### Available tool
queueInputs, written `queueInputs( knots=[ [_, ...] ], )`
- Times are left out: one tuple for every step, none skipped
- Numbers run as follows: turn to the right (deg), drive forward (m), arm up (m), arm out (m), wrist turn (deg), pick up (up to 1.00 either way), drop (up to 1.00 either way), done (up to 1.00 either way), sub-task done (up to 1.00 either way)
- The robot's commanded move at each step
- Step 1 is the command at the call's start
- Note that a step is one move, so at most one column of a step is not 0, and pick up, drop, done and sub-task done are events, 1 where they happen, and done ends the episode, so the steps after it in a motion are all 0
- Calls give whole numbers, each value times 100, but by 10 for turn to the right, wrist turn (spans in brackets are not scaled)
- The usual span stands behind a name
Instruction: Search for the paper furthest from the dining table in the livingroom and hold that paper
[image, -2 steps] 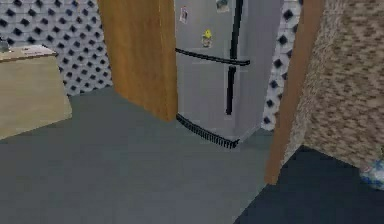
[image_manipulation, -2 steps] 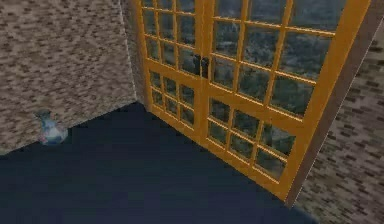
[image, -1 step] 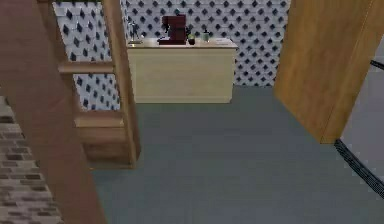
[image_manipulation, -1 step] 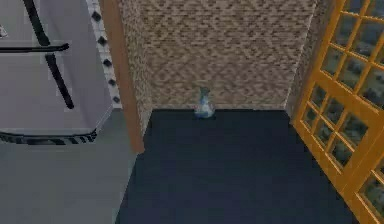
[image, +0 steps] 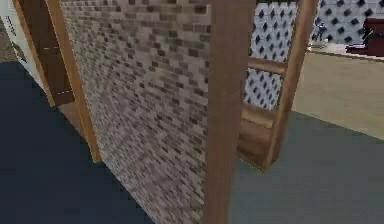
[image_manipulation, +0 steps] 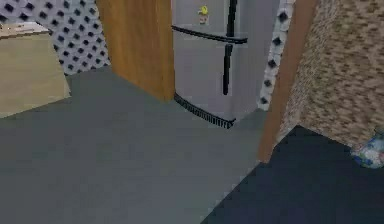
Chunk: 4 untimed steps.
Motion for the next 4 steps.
queueInputs(
  knots=[
    [-420,0,0,0,0,0,0,0,0],
    [0,40,0,0,0,0,0,0,0],
    [0,100,0,0,0,0,0,0,0],
    [0,100,0,0,0,0,0,0,0]
  ],
)
